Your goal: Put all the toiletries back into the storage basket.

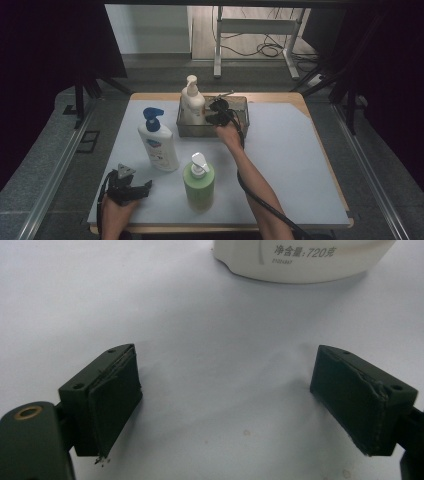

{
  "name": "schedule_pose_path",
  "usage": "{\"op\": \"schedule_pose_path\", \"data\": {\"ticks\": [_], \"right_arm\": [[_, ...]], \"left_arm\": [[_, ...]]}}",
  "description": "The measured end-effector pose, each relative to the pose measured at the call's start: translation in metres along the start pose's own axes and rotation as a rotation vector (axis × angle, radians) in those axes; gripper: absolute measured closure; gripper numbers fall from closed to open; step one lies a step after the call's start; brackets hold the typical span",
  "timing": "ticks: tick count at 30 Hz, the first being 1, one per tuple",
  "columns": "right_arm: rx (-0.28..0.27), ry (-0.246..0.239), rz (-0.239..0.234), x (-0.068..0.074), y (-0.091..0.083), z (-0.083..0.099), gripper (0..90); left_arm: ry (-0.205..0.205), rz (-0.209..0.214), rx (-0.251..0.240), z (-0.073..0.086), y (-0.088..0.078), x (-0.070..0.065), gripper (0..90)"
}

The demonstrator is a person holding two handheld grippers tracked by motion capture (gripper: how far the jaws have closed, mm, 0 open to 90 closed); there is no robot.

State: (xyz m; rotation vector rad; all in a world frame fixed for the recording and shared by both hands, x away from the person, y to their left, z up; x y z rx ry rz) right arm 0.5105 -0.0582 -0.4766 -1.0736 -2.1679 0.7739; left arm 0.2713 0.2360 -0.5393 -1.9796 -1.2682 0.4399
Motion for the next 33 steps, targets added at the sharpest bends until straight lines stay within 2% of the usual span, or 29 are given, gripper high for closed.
{"op": "schedule_pose_path", "data": {"ticks": [7,23,28,30,33], "right_arm": [[0.005,0.001,-0.007,0.006,0.005,0.001,89.5],[0.032,-0.026,-0.021,0.023,0.019,0.001,89.0],[0.035,-0.046,-0.040,0.032,0.020,0.000,89.0],[0.032,-0.058,-0.033,0.034,0.021,0.000,89.1],[0.033,-0.051,-0.038,0.034,0.022,-0.001,89.0]], "left_arm": [[-0.001,0.000,0.000,0.000,0.000,0.000,12.2],[-0.002,0.001,0.000,0.000,0.000,0.000,12.2],[-0.002,0.000,0.000,0.000,0.000,0.000,12.2],[-0.001,0.001,0.000,0.000,0.000,0.000,12.2],[-0.002,0.001,0.000,0.000,0.000,0.000,12.2]]}}
Point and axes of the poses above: each handheld gripper's, and its own axes: y roughly forward along the jaws, z roughly out of its underside, x roughly to its left, the point moved 2 cm from there along y, roughly forward along the jaws, and after that the axes turned 10 degrees about y, right-handed, at the moved point
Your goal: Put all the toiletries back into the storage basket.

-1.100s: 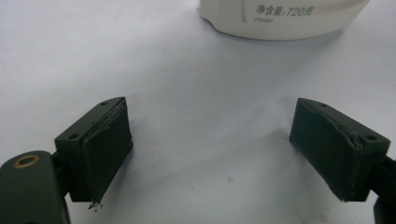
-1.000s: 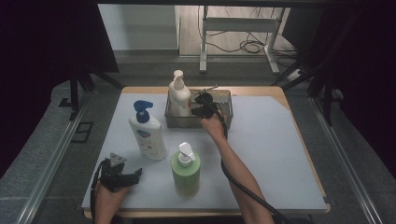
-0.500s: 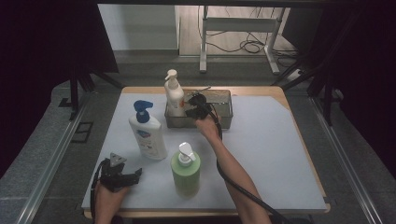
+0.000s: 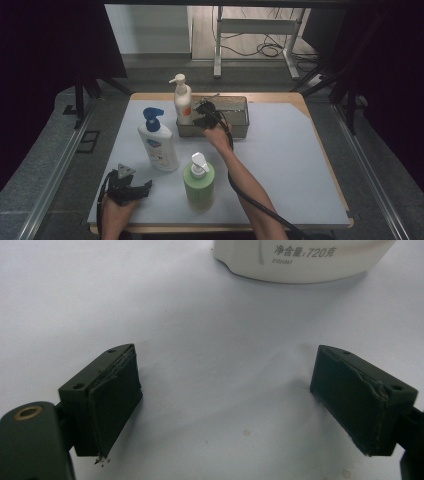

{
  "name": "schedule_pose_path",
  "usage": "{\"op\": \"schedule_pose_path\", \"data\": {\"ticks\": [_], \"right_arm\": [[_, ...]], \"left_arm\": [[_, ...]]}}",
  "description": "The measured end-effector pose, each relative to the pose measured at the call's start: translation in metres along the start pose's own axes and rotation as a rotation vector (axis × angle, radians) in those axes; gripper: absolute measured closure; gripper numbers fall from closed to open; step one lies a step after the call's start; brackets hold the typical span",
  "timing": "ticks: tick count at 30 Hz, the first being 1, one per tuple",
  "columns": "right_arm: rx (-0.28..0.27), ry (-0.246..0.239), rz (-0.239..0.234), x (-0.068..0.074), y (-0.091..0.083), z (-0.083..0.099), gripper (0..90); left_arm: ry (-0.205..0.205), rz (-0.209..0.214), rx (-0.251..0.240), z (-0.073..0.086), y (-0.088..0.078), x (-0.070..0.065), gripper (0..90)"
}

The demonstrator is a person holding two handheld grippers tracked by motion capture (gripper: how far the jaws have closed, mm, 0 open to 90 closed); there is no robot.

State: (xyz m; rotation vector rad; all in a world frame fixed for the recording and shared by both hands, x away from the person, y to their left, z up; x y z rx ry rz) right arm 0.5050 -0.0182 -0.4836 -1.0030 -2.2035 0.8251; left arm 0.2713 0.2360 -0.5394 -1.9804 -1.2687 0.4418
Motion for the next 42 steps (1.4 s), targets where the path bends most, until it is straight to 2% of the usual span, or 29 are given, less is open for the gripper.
{"op": "schedule_pose_path", "data": {"ticks": [19,26,34,42], "right_arm": [[-0.013,0.016,-0.032,-0.001,-0.001,0.001,89.0],[-0.016,0.003,-0.017,-0.002,-0.001,0.000,83.3],[-0.031,-0.043,0.000,-0.003,-0.014,-0.002,79.3],[-0.055,-0.042,0.010,-0.010,-0.029,-0.005,72.6]], "left_arm": [[0.000,0.000,0.000,0.000,0.000,0.000,12.2],[0.000,0.001,0.000,0.000,0.000,0.000,12.2],[0.002,-0.001,0.000,0.000,0.000,0.000,12.2],[0.003,0.000,0.000,0.000,0.000,0.000,12.2]]}}
Point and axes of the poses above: each handheld gripper's, and its own axes: y roughly forward along the jaws, z roughly out of its underside, x roughly to its left, the point moved 2 cm from there along y, roughly forward along the jaws, and after that the axes turned 10 degrees about y, right-handed, at the moved point
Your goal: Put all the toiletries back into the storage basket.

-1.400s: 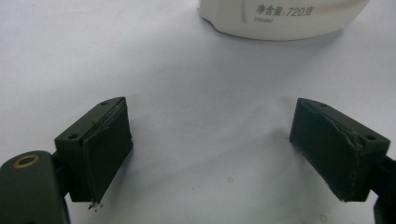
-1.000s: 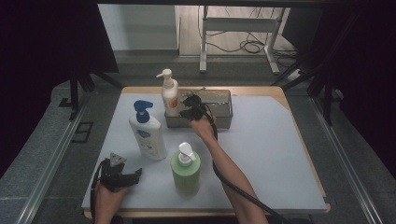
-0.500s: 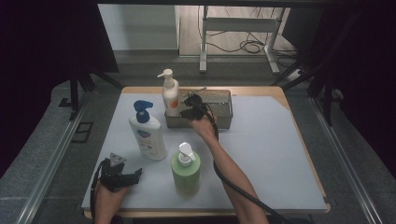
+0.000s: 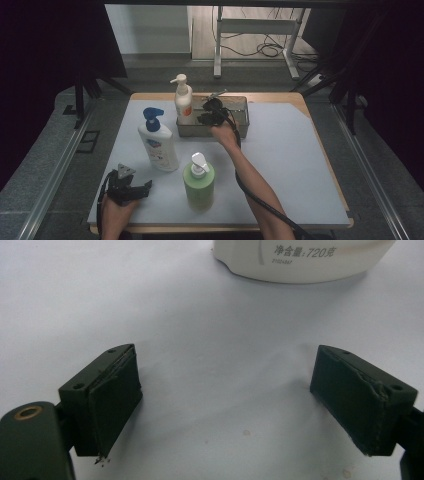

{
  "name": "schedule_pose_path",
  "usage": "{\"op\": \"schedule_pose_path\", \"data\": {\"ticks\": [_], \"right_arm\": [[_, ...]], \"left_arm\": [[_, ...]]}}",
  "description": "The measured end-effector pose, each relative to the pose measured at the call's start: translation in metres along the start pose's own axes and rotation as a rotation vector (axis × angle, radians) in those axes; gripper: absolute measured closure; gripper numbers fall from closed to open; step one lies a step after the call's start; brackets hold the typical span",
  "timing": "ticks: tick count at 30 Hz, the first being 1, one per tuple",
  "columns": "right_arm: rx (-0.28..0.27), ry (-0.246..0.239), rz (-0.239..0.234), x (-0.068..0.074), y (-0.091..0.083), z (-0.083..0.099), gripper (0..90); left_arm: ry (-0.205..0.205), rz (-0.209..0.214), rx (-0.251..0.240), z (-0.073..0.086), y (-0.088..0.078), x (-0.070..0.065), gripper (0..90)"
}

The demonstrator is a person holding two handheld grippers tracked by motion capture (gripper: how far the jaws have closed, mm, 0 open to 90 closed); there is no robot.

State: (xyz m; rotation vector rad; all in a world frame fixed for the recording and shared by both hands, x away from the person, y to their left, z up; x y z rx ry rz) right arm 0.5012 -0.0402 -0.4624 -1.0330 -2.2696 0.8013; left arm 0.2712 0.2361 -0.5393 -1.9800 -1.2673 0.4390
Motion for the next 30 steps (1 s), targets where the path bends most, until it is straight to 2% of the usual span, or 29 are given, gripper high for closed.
{"op": "schedule_pose_path", "data": {"ticks": [12,22,30], "right_arm": [[-0.014,-0.030,-0.007,-0.002,-0.016,0.001,50.5],[-0.012,-0.060,-0.021,-0.005,-0.025,0.008,40.9],[-0.012,-0.092,-0.027,-0.001,-0.031,0.010,32.8]], "left_arm": [[0.001,0.000,0.000,0.000,0.000,0.000,12.2],[0.001,0.000,-0.001,0.000,0.000,0.000,12.2],[0.000,-0.001,-0.002,0.000,0.000,0.000,12.2]]}}
Point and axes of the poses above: each handheld gripper's, and its own axes: y roughly forward along the jaws, z roughly out of its underside, x roughly to its left, the point moved 2 cm from there along y, roughly forward along the jaws, and after that the axes turned 10 degrees about y, right-handed, at the moved point
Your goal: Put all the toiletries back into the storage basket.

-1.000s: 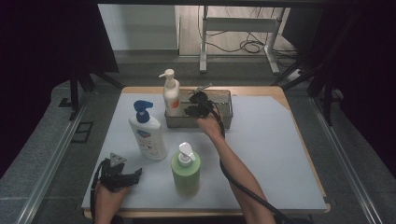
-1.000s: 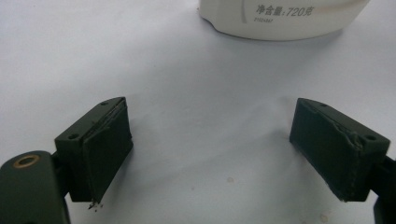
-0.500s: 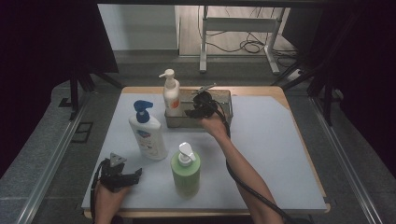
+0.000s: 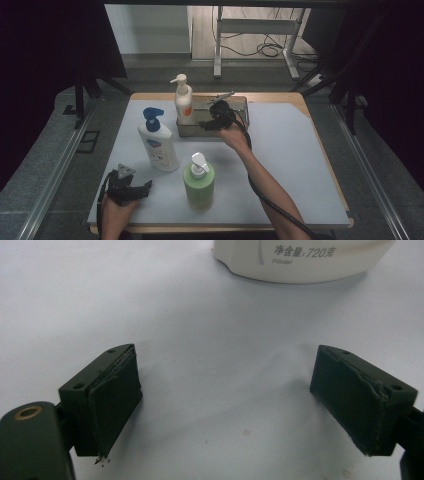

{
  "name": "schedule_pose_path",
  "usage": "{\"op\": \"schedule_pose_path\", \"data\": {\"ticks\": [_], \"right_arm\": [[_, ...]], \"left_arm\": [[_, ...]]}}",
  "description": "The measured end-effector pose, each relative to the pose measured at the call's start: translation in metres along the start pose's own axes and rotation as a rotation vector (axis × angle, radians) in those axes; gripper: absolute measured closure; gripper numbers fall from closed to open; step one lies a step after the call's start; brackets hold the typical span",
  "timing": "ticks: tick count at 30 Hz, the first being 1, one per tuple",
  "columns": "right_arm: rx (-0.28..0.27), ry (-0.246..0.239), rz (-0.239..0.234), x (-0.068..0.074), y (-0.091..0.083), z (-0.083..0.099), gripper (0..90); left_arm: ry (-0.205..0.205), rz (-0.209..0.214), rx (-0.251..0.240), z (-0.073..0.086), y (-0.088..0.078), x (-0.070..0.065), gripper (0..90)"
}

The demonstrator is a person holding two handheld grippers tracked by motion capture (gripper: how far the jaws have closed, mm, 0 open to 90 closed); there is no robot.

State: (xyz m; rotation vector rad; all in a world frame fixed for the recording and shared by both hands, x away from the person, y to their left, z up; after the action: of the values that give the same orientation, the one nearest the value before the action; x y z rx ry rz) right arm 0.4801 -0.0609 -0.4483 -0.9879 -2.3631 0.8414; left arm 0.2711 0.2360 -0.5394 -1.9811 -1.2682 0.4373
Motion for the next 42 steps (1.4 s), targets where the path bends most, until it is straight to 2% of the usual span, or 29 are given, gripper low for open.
{"op": "schedule_pose_path", "data": {"ticks": [7,15,21,30,37,42], "right_arm": [[0.012,-0.038,-0.013,0.005,-0.005,0.005,24.7],[0.007,-0.049,-0.023,0.008,-0.016,0.010,14.1],[0.015,-0.077,-0.065,0.012,-0.024,0.016,13.8],[0.028,-0.131,-0.099,0.017,-0.036,0.028,11.3],[0.041,-0.141,-0.120,0.019,-0.047,0.038,5.8],[0.028,-0.149,-0.121,0.018,-0.056,0.046,2.7]], "left_arm": [[0.000,0.000,0.000,0.000,0.000,0.000,12.2],[0.000,0.000,0.000,0.000,0.000,0.000,12.3],[0.000,0.000,0.001,0.000,0.000,0.000,12.2],[-0.002,0.000,0.001,0.000,0.000,0.000,12.2],[-0.001,-0.001,0.000,0.000,0.000,0.000,12.3],[-0.001,-0.001,0.000,0.000,0.000,0.000,12.2]]}}
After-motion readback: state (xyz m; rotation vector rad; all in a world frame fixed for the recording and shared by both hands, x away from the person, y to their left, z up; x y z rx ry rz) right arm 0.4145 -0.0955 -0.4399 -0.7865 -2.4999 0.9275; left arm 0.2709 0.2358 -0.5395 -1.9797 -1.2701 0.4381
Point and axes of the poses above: each handheld gripper's, and its own axes: y roughly forward along the jaws, z roughly out of its underside, x roughly to its left, the point moved 2 cm from there along y, roughly forward along the jaws, and after that the axes turned 10 degrees about y, right-handed, at the moved point
